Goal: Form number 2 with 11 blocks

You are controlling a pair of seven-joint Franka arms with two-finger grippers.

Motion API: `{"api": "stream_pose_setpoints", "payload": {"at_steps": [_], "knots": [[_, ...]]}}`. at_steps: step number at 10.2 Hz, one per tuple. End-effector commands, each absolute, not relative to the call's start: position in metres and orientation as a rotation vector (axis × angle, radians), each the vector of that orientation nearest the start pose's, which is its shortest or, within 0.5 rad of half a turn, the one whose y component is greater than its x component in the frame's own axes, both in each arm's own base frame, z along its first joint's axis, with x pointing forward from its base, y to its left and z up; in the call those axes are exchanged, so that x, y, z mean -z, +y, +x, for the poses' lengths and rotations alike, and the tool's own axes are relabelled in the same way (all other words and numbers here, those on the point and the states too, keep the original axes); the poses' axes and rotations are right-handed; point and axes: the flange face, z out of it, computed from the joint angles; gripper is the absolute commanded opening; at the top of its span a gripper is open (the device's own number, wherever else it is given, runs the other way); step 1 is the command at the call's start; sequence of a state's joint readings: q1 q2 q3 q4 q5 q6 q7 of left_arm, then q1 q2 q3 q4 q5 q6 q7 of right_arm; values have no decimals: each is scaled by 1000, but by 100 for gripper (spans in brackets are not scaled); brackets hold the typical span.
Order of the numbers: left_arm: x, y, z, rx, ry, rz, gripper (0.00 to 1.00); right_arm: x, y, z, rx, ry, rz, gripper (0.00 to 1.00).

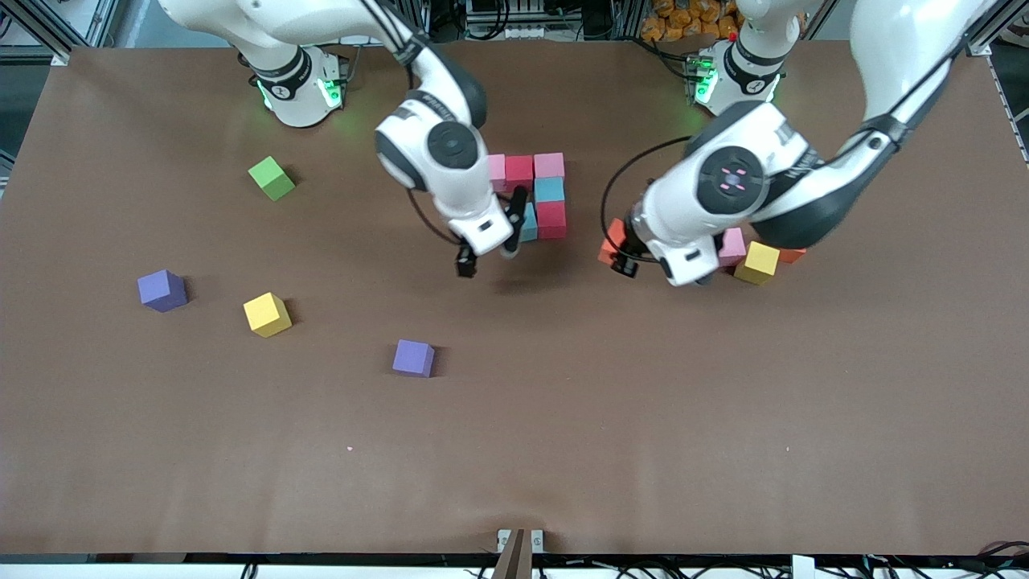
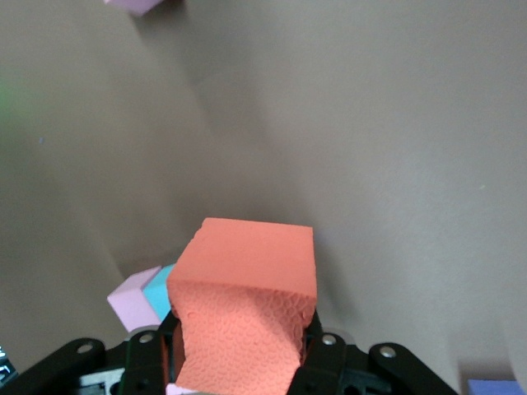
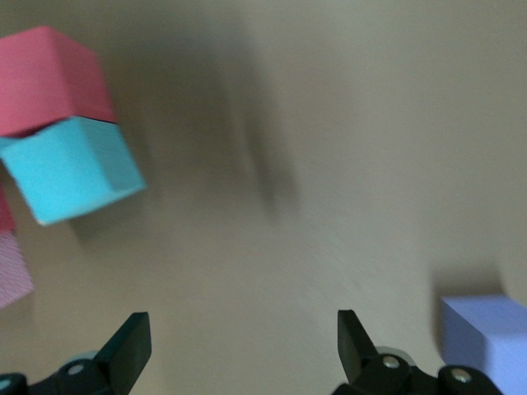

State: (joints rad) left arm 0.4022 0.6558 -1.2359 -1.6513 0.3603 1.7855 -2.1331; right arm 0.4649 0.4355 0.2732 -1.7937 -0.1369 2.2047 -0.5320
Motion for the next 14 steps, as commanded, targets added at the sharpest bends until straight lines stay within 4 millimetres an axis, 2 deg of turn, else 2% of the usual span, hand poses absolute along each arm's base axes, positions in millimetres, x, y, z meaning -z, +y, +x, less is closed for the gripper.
{"api": "stream_pose_setpoints", "payload": {"at_steps": [1,2,3,4,5,6,8,10,11,12,14], "knots": [[-420,-401,499,-442,-1949,-2399,21,-335,371,542,30,-1736,-2593,100],[-420,-426,487,-453,-2051,-2347,20,-338,348,562,52,-1617,-2666,100],[-411,-436,483,-439,-2153,-2240,20,-336,337,573,51,-1470,-2748,100],[-410,-457,468,-445,-2237,-2158,20,-331,332,577,41,-1301,-2834,100],[-401,-467,464,-435,-2327,-2058,20,-331,327,585,46,-1089,-2918,100],[-388,-483,453,-416,-2368,-1992,20,-334,321,595,63,-868,-2982,100],[-367,-513,436,-393,-2464,-1918,20,-329,318,619,80,-486,-3048,100],[-347,-541,421,-358,-2521,-1899,20,-308,308,645,61,-174,-3058,100],[-338,-554,409,-338,-2509,-1927,20,-296,305,652,45,-59,-3061,100],[-326,-565,397,-333,-2498,-1939,20,-284,290,658,36,52,-3070,100],[-303,-576,390,-293,-2553,-1903,19,-252,279,664,-22,217,-3077,100]]}}
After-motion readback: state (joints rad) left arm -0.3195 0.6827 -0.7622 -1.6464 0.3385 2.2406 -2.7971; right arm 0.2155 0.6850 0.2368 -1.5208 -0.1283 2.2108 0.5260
